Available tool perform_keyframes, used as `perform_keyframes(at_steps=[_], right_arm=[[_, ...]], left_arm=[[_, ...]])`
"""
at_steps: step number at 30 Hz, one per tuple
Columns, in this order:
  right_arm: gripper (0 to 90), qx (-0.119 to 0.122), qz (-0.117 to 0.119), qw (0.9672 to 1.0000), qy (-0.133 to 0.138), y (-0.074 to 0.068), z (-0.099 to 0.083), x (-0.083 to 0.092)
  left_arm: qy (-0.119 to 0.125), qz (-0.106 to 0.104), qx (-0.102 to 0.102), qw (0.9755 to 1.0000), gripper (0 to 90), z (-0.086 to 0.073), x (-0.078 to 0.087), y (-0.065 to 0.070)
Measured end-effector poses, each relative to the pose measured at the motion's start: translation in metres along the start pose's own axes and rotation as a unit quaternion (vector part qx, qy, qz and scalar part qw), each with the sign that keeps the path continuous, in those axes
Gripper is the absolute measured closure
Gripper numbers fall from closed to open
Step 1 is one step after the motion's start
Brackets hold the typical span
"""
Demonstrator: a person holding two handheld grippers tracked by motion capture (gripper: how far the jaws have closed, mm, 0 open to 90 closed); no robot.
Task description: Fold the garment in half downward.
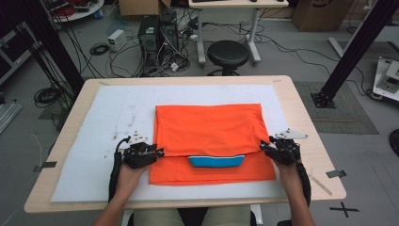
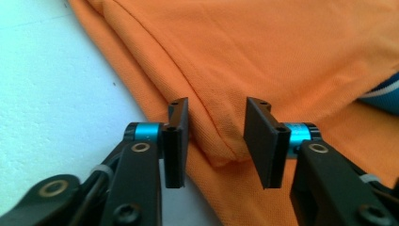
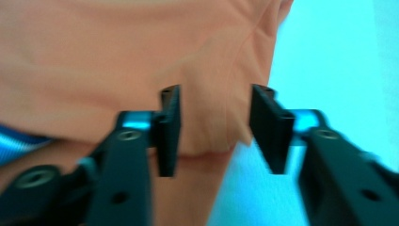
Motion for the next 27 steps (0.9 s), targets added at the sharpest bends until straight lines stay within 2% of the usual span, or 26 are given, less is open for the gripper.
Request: perform_keyframes(at_steps=[3,9,12,15,18,20,23,27], right_arm=[[68.9,0.012,-0.001,0.9998,-0.013,-0.002,-0.004,0.0],[70.1,0.032,-0.022,0.9983,-0.044,-0.007,-0.008,-0.009],[79.3,0.035,-0.029,0.9978,-0.048,-0.007,-0.009,-0.009],[85.8,0.029,-0.023,0.9982,-0.048,-0.006,-0.009,-0.01],[87.8,0.034,-0.024,0.998,-0.047,-0.008,-0.009,-0.009],[88.5,0.029,-0.016,0.9986,-0.04,-0.009,-0.008,-0.007],[88.8,0.023,-0.006,0.9994,-0.026,-0.012,-0.005,0.001],[88.8,0.029,0.001,0.9996,-0.006,-0.017,-0.002,0.016]], left_arm=[[-0.001,0.006,-0.019,0.9998,69.9,0.0,0.0,0.004],[-0.004,0.019,-0.035,0.9992,81.6,0.0,0.0,0.007],[-0.004,0.026,-0.044,0.9987,84.0,0.0,0.0,0.009],[-0.002,0.027,-0.042,0.9987,85.3,0.0,0.001,0.009],[0.006,0.024,-0.033,0.9992,85.9,0.0,0.002,0.007],[0.013,0.017,-0.026,0.9994,86.0,0.001,0.006,0.005],[0.031,0.005,-0.012,0.9994,86.0,0.002,0.015,0.004],[0.048,-0.011,0.0,0.9988,86.0,0.002,0.028,0.003]])
Point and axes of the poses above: each handheld gripper's, and its own axes: x roughly backward along the jaws, z roughly out of its top, y roughly to its right, the point moved 3 cm from there along -x, roughly forward along the jaws, and after that the axes turned 7 degrees about -x, right-handed, at the moved point
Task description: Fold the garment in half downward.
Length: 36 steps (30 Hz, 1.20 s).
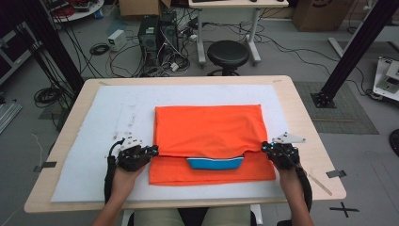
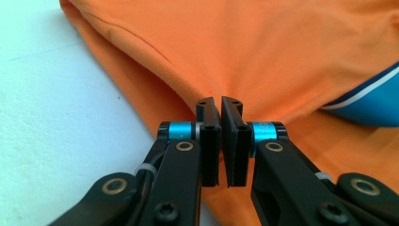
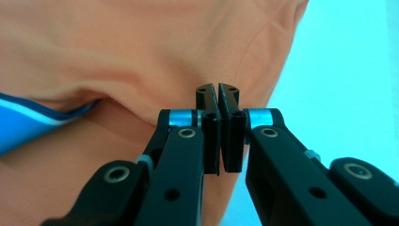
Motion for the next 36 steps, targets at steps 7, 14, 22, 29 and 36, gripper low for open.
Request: perform_keyframes(at_steps=[7,14,22,29,36], right_arm=[[88.8,0.006,0.006,0.9998,0.016,-0.006,-0.003,0.027],[88.8,-0.002,0.021,0.9997,0.013,-0.007,-0.011,0.051],[87.5,-0.008,0.026,0.9994,-0.022,-0.008,-0.024,0.049],[72.8,-0.028,0.021,0.9993,0.01,-0.002,-0.02,0.045],[72.4,-0.012,0.034,0.9993,-0.008,-0.01,-0.013,0.024]], left_arm=[[0.019,-0.034,0.022,0.999,86.0,-0.006,0.023,0.001],[0.018,-0.057,0.023,0.9979,86.0,-0.014,0.037,0.009],[-0.009,-0.071,0.029,0.997,85.3,-0.024,0.032,0.01],[0.028,-0.044,0.036,0.998,54.2,-0.015,0.03,0.001],[0.035,-0.029,0.036,0.9983,47.0,-0.01,0.021,-0.007]])
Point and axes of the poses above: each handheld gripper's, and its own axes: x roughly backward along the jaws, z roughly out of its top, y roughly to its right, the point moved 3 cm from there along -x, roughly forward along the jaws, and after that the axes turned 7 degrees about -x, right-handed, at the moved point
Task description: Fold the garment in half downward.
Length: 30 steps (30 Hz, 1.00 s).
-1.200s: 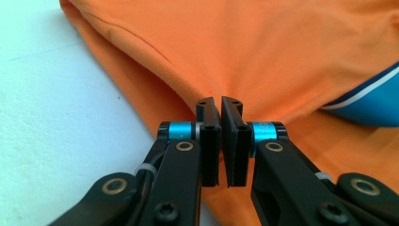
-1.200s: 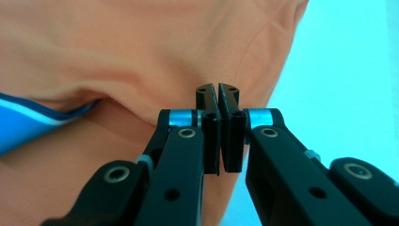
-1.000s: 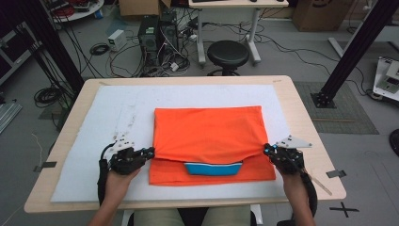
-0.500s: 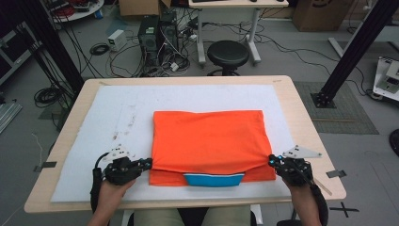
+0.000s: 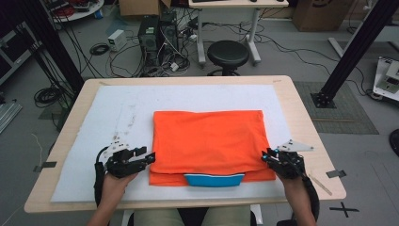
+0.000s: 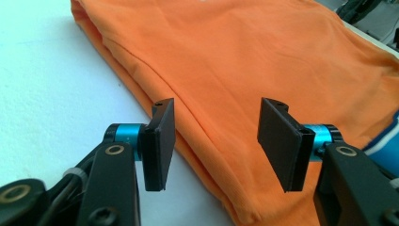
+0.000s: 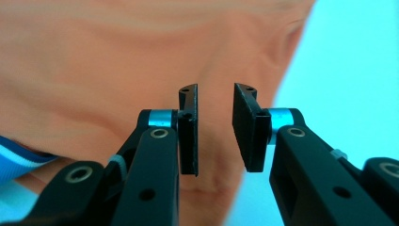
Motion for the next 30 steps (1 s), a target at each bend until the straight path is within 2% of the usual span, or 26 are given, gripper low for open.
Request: perform_keyframes(at_steps=[4,10,14,19,22,24,26,28,30], right_arm=[[68.0,0.017,0.018,0.9997,-0.008,-0.013,0.0,-0.015],[62.5,0.022,0.012,0.9995,-0.02,-0.013,0.003,-0.033],[58.5,0.003,0.004,1.0,-0.002,-0.004,0.015,-0.036],[57.3,-0.024,-0.025,0.9992,0.018,0.019,0.034,-0.043],[57.3,-0.048,-0.029,0.9983,0.013,0.033,0.041,-0.055],[57.3,-0.061,-0.032,0.9976,0.005,0.04,0.046,-0.063],[57.2,-0.075,-0.035,0.9965,0.002,0.047,0.052,-0.071],[57.1,-0.093,-0.032,0.9952,-0.004,0.053,0.059,-0.078],[57.6,-0.102,-0.029,0.9943,-0.015,0.057,0.064,-0.087]], left_arm=[[-0.001,0.004,-0.004,1.0,47.0,0.002,-0.006,-0.002],[-0.008,0.011,-0.006,0.9999,47.1,0.007,-0.02,-0.008],[-0.011,0.018,-0.008,0.9997,47.1,0.015,-0.032,-0.013],[-0.015,0.031,-0.005,0.9994,47.2,0.027,-0.05,-0.024],[-0.03,0.04,-0.002,0.9987,47.2,0.033,-0.062,-0.033],[-0.027,0.043,0.004,0.9987,47.2,0.037,-0.07,-0.039],[-0.038,0.04,0.014,0.9984,47.2,0.042,-0.079,-0.046],[-0.042,0.045,0.02,0.9979,47.2,0.045,-0.088,-0.053],[-0.057,0.051,0.024,0.9968,47.4,0.047,-0.097,-0.058]])
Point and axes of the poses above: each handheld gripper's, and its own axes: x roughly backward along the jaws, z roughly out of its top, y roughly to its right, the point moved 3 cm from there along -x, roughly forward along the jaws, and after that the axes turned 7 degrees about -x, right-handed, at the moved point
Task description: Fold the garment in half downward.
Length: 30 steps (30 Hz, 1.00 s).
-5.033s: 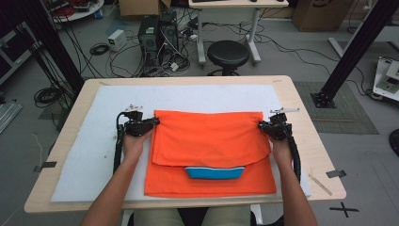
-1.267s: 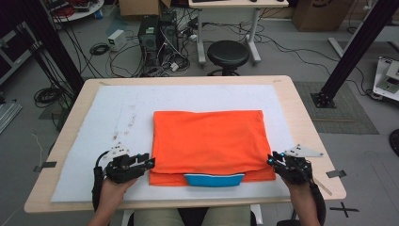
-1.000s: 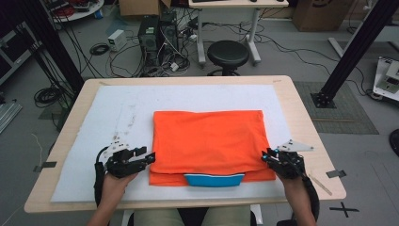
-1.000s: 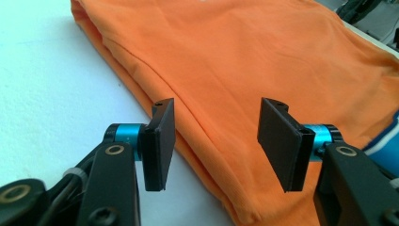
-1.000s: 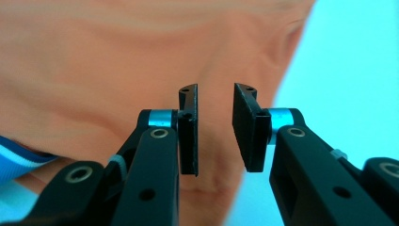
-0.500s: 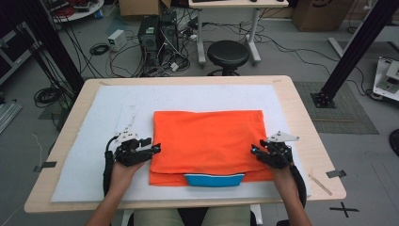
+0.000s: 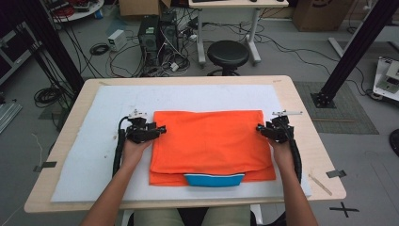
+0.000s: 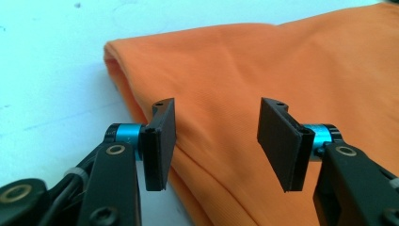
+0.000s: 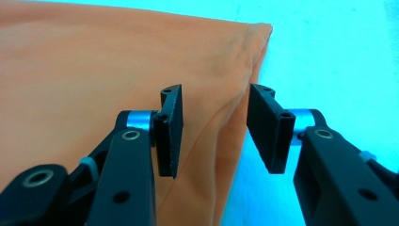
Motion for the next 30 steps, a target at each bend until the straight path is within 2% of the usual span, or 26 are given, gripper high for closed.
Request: perform_keyframes(at_steps=[2,5,7,8,10,12,14,16,20,22,24,25,27,28,30], right_arm=[[63.3,0.002,-0.003,0.9998,-0.018,0.002,0.003,-0.009],[72.4,0.011,-0.007,0.999,-0.042,0.002,0.003,-0.02],[81.4,0.009,-0.003,0.999,-0.043,0.001,0.002,-0.022],[83.6,0.019,-0.002,0.9988,-0.045,0.0,0.002,-0.022],[85.3,0.046,-0.022,0.9979,-0.04,-0.003,0.003,-0.022],[85.5,0.053,-0.034,0.9976,-0.028,-0.004,0.004,-0.022],[85.5,0.044,-0.041,0.9981,-0.011,-0.003,0.007,-0.022],[85.5,0.035,-0.045,0.9984,0.002,-0.001,0.011,-0.022],[85.4,0.025,-0.049,0.9985,0.006,0.002,0.016,-0.027],[84.9,0.016,-0.048,0.9987,-0.002,0.003,0.016,-0.031],[77.4,0.014,-0.045,0.9989,-0.005,0.002,0.014,-0.032],[70.2,0.014,-0.045,0.9989,-0.003,0.002,0.014,-0.031],[63.0,0.015,-0.038,0.9991,0.008,-0.001,0.016,-0.024],[61.0,0.019,-0.036,0.999,0.021,-0.003,0.017,-0.018],[60.8,0.031,-0.016,0.9985,0.042,-0.012,0.017,-0.006]], left_arm=[[-0.003,0.004,-0.005,1.0,49.8,0.002,-0.005,-0.002],[-0.006,0.019,-0.02,0.9996,58.8,0.002,-0.011,-0.003],[-0.007,0.032,-0.026,0.9991,68.4,0.001,-0.012,-0.004],[-0.01,0.039,-0.03,0.9988,73.7,0.001,-0.012,-0.004],[-0.011,0.044,-0.027,0.9986,86.2,0.001,-0.011,-0.005],[-0.009,0.052,-0.03,0.9982,87.7,0.002,-0.01,-0.004],[0.007,0.063,-0.023,0.9977,88.0,0.004,-0.009,-0.006],[0.016,0.063,-0.007,0.9978,88.1,0.008,-0.009,-0.01],[0.013,0.07,-0.005,0.9975,88.0,0.017,-0.014,-0.014],[0.008,0.068,-0.002,0.9976,87.9,0.015,-0.016,-0.014],[0.003,0.061,0.005,0.9981,86.9,0.012,-0.016,-0.014],[0.003,0.062,0.003,0.9981,84.6,0.011,-0.015,-0.014],[0.008,0.064,0.014,0.9978,67.3,0.011,-0.011,-0.014],[0.01,0.062,0.016,0.9979,60.7,0.011,-0.009,-0.014],[0.02,0.063,0.011,0.9977,56.1,0.009,-0.002,-0.012]])
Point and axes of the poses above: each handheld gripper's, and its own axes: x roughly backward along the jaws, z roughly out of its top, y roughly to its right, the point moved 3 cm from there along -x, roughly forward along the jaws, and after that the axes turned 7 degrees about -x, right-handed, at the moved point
